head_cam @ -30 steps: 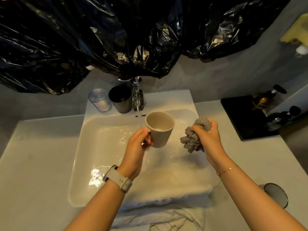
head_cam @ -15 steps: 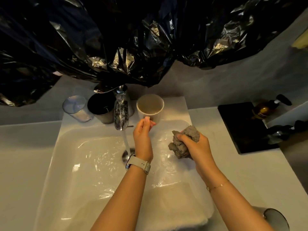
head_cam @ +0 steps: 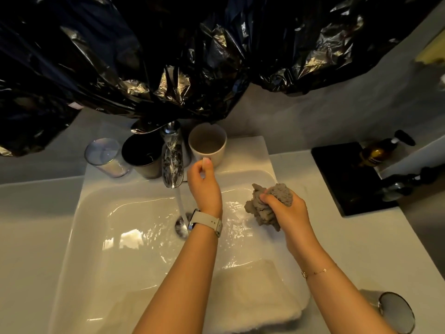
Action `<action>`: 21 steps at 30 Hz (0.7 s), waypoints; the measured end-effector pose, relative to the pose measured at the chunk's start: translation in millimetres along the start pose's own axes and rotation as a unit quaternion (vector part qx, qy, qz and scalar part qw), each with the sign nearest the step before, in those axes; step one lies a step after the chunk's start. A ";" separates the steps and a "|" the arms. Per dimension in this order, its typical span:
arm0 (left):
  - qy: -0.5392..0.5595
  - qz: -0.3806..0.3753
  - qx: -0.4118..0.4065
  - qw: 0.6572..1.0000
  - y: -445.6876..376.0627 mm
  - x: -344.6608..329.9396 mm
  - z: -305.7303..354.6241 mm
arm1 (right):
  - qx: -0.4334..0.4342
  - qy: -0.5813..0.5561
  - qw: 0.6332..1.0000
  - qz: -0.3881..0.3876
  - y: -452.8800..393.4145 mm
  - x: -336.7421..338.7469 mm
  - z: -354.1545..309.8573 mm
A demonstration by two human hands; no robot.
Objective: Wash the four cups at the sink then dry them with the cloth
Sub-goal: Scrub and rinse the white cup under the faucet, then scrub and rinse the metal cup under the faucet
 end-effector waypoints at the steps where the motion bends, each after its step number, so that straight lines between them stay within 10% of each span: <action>1: -0.004 -0.001 0.013 1.000 3.2 2.9 0.0 | -0.002 -0.008 1.000 -0.002 5.3 2.4 -1.7; 9: -0.026 -0.232 0.137 0.963 105.5 40.7 11.4 | 0.032 -0.083 0.996 0.024 69.3 51.3 -4.0; 21: -0.197 -0.493 0.014 0.847 224.9 -0.1 -34.2 | 0.018 -0.101 0.986 0.131 77.1 210.9 21.2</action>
Point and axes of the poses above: each hand's wrist, its own y-axis away from the middle knuckle, its own x-axis out of the back of the hand, z = x × y, the point moved 1 cm from there along -y, towards the middle knuckle
